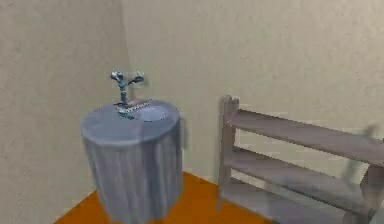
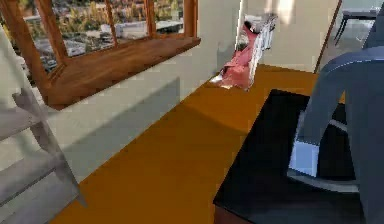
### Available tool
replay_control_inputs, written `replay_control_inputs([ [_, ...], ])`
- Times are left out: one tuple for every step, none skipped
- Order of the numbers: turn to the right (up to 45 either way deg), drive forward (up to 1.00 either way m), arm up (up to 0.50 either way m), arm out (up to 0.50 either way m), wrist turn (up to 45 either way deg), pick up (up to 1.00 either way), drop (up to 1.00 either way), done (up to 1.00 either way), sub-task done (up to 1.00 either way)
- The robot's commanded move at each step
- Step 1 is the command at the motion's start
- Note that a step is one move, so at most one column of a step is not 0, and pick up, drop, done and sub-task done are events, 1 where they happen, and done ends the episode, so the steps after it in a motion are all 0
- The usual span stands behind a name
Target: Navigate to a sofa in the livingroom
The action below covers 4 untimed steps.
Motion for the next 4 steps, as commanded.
replay_control_inputs([
  [-45.0,0.00,0.00,0.00,0.0,0.00,0.00,0.00,0.00],
  [-45.0,0.00,0.00,0.00,0.0,0.00,0.00,0.00,0.00],
  [-45.0,0.00,0.00,0.00,0.0,0.00,0.00,0.00,0.00],
  [-12.0,0.00,0.00,0.00,0.0,0.00,0.00,0.00,0.00],
])
